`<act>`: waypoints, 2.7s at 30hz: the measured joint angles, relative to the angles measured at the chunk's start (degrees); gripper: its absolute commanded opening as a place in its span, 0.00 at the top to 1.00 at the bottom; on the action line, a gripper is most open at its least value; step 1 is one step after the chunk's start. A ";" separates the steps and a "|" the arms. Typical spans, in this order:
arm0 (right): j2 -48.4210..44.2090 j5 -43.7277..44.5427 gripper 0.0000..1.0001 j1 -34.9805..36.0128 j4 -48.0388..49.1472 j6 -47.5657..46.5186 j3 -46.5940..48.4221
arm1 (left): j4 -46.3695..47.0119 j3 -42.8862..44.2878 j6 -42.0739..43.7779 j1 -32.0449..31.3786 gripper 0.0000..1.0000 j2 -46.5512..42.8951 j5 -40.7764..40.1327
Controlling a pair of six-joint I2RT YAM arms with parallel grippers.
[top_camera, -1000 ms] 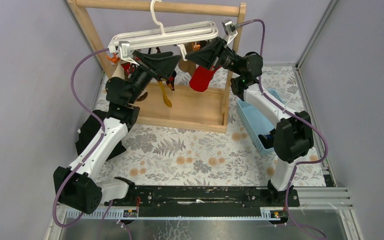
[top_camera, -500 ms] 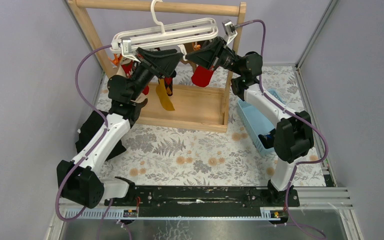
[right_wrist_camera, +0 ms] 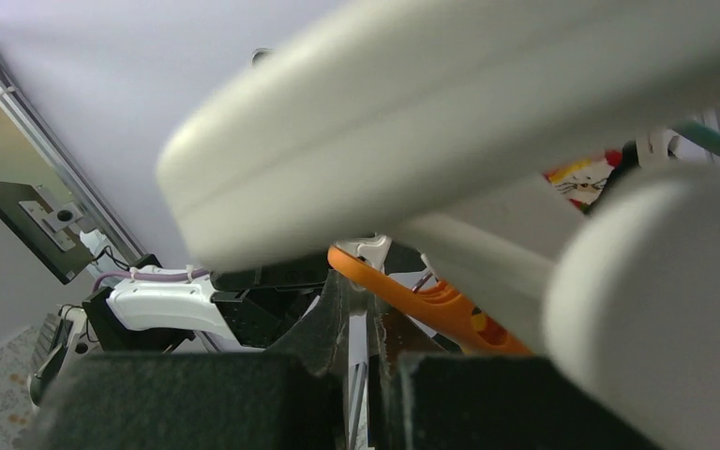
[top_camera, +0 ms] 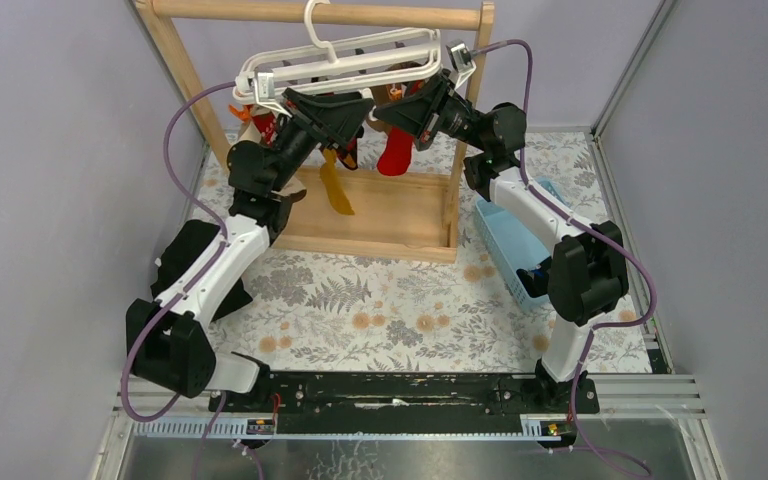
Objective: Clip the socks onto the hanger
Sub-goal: Open the clamp at the hanger.
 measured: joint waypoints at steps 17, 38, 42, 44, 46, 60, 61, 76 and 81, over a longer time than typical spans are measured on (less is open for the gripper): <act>0.00 -0.02 1.00 -0.17 0.28 1.16 -0.35 | 1.18 2.03 -0.44 -0.90 0.47 2.99 0.81; 0.00 0.02 1.00 -0.15 2.60 3.15 -1.33 | -0.02 1.99 -0.09 -0.98 0.49 1.40 0.11; 0.00 0.00 1.00 -0.15 3.28 3.80 -1.49 | -0.37 1.70 0.61 -0.96 0.56 1.09 -0.63; 0.00 0.00 1.00 -0.15 3.50 4.07 -1.62 | -0.50 1.70 0.63 -0.96 0.57 1.09 -0.81; 0.00 0.02 1.00 -0.15 3.80 4.22 -1.77 | -0.55 1.70 0.63 -0.96 0.60 1.09 -0.87; 0.00 0.02 0.95 -0.15 4.92 4.63 -2.64 | -0.68 1.62 -0.02 -0.96 1.00 1.09 -1.11; 0.00 0.02 0.86 -0.15 4.98 4.63 -2.75 | -0.68 1.60 -0.07 -0.96 1.00 1.09 -1.11; -7.08 -0.04 0.48 -0.02 -0.46 -0.81 -16.26 | -0.46 1.18 -1.16 -0.81 1.00 0.46 -2.25; -13.51 0.98 0.48 0.24 -5.68 -6.19 -23.45 | -0.48 0.17 -2.34 -0.81 1.00 0.15 -3.48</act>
